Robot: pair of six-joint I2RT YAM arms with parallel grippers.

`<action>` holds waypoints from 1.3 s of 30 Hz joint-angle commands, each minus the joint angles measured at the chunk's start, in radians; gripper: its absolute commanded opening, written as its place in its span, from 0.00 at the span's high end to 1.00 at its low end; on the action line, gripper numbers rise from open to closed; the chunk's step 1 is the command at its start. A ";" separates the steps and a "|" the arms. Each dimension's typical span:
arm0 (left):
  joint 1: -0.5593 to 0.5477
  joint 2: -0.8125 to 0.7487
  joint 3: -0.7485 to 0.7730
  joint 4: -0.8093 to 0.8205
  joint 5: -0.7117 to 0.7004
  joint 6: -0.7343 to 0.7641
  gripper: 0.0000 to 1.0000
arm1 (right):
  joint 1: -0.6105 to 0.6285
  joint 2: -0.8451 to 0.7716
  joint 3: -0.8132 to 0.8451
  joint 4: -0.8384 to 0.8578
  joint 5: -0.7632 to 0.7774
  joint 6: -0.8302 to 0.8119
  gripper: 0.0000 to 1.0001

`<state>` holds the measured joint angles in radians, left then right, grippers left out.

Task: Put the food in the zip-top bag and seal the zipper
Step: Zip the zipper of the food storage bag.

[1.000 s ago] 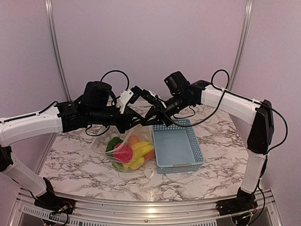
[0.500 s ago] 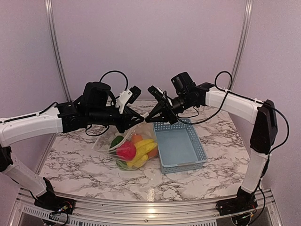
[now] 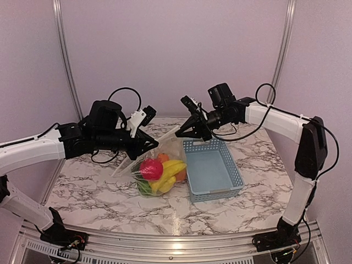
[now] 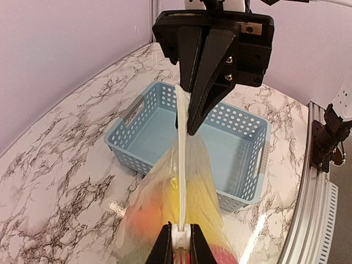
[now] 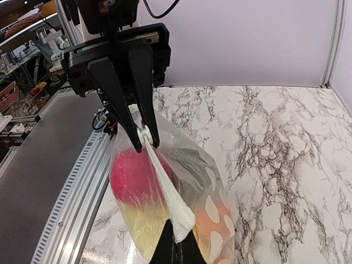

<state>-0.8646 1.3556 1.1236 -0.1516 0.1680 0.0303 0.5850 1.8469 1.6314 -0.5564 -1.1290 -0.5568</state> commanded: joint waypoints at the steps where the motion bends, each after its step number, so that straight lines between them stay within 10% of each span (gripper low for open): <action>1: 0.017 -0.079 -0.054 -0.153 -0.049 0.004 1.00 | -0.096 -0.046 -0.001 0.031 0.026 0.023 1.00; 39: 0.037 -0.323 -0.239 -0.313 -0.228 -0.036 1.00 | -0.202 0.026 0.019 0.081 0.026 0.063 1.00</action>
<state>-0.8448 1.0691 0.9073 -0.3412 -0.0109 -0.0147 0.4343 1.8549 1.6054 -0.5110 -1.1431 -0.5041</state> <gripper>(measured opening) 0.094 0.003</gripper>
